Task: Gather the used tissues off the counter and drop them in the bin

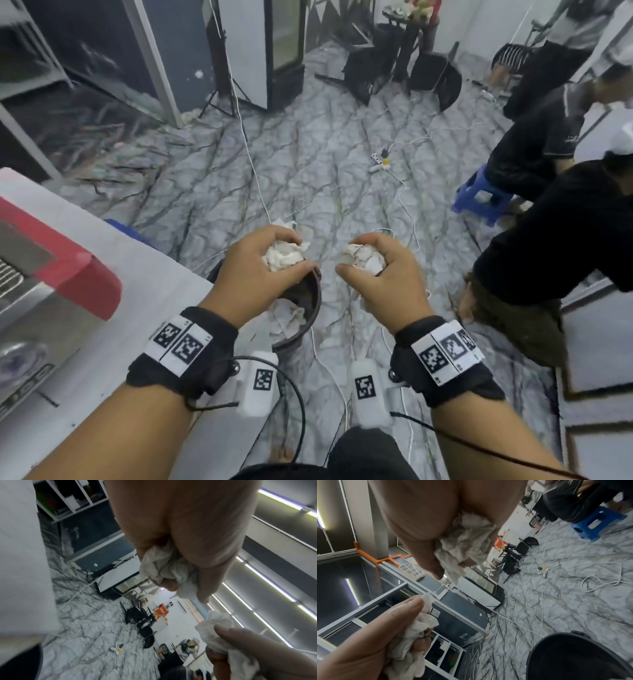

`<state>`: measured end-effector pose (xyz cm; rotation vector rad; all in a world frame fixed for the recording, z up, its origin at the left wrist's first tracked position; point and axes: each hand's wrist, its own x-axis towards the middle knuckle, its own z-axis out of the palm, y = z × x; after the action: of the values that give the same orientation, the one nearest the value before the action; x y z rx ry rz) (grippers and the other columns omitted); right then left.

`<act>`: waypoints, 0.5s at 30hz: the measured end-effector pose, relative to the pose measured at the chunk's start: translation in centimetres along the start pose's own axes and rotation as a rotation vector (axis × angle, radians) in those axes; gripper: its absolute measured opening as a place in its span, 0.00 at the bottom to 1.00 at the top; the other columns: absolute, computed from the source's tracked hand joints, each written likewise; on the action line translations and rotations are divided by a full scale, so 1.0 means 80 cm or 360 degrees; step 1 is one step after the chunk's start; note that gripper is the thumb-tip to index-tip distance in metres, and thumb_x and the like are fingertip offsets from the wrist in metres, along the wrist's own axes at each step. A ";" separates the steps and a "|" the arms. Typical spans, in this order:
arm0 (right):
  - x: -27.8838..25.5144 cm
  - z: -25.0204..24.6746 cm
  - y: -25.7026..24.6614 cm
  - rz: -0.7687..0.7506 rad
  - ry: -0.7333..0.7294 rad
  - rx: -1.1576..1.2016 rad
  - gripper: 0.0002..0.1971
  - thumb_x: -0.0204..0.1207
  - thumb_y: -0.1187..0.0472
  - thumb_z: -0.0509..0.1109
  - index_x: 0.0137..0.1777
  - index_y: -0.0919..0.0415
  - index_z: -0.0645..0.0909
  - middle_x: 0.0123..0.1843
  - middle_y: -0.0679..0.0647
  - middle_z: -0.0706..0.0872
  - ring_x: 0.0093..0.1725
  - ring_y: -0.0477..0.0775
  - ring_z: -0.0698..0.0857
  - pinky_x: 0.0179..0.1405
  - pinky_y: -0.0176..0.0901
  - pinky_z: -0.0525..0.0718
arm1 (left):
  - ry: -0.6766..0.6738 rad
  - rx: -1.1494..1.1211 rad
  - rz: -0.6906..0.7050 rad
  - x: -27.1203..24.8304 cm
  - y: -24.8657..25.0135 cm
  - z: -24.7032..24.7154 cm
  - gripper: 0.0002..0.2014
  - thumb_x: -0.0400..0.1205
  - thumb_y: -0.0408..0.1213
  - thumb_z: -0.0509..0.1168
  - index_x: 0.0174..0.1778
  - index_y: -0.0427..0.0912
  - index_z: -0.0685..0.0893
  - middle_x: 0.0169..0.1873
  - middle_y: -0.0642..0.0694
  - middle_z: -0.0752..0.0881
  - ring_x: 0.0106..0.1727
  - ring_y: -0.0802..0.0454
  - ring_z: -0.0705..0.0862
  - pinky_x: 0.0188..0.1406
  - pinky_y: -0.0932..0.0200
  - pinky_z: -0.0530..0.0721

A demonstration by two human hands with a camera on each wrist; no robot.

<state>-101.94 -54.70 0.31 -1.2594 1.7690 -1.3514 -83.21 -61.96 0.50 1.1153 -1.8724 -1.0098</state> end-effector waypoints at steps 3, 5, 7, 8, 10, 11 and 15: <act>0.055 0.014 0.004 -0.0042 -0.0162 0.0063 0.14 0.70 0.67 0.81 0.46 0.49 0.83 0.35 0.40 0.85 0.27 0.36 0.81 0.28 0.28 0.77 | 0.0114 0.0025 -0.0093 0.032 -0.013 -0.002 0.12 0.70 0.43 0.79 0.45 0.54 0.85 0.43 0.60 0.86 0.45 0.68 0.83 0.41 0.76 0.75; 0.094 0.025 0.009 -0.0078 -0.0276 0.0069 0.13 0.70 0.68 0.80 0.49 0.54 0.83 0.38 0.44 0.84 0.26 0.35 0.81 0.26 0.24 0.76 | 0.0211 0.0044 -0.0155 0.054 -0.022 -0.001 0.12 0.70 0.42 0.79 0.45 0.54 0.85 0.44 0.60 0.87 0.46 0.69 0.83 0.41 0.78 0.74; 0.138 0.037 0.014 -0.0110 -0.0417 0.0086 0.12 0.71 0.68 0.80 0.49 0.55 0.83 0.39 0.47 0.84 0.23 0.36 0.80 0.23 0.23 0.75 | 0.0325 0.0068 -0.0226 0.078 -0.032 0.001 0.12 0.71 0.42 0.79 0.45 0.54 0.85 0.45 0.61 0.87 0.48 0.70 0.82 0.41 0.79 0.73; 0.162 0.043 0.017 -0.0133 -0.0491 0.0083 0.13 0.70 0.68 0.80 0.48 0.52 0.83 0.39 0.47 0.84 0.25 0.36 0.81 0.25 0.24 0.75 | 0.0388 0.0089 -0.0267 0.091 -0.037 0.002 0.12 0.71 0.42 0.79 0.45 0.54 0.84 0.46 0.60 0.87 0.49 0.70 0.82 0.41 0.79 0.73; 0.212 0.055 0.028 -0.0176 -0.0641 0.0038 0.14 0.70 0.66 0.81 0.46 0.48 0.82 0.40 0.45 0.86 0.33 0.36 0.83 0.32 0.24 0.79 | 0.0511 0.0120 -0.0353 0.119 -0.046 0.006 0.11 0.71 0.43 0.78 0.46 0.53 0.84 0.49 0.58 0.87 0.53 0.71 0.81 0.44 0.80 0.72; 0.237 0.060 0.033 -0.0186 -0.0717 0.0025 0.13 0.69 0.65 0.81 0.47 0.49 0.83 0.41 0.45 0.86 0.35 0.37 0.84 0.35 0.26 0.80 | 0.0570 0.0136 -0.0390 0.133 -0.051 0.010 0.11 0.72 0.44 0.78 0.45 0.53 0.84 0.50 0.58 0.87 0.54 0.71 0.81 0.46 0.80 0.72; 0.321 0.078 0.046 -0.0245 -0.0967 0.0036 0.12 0.70 0.64 0.81 0.50 0.54 0.84 0.44 0.49 0.88 0.38 0.37 0.84 0.37 0.27 0.81 | 0.0807 0.0189 -0.0578 0.180 -0.066 0.027 0.11 0.73 0.46 0.77 0.45 0.56 0.82 0.49 0.58 0.86 0.51 0.67 0.81 0.45 0.78 0.73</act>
<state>-107.82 -80.51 -2.74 -1.6072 1.2494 -0.9184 -88.47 -76.23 -2.45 1.6471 -1.3628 -0.7152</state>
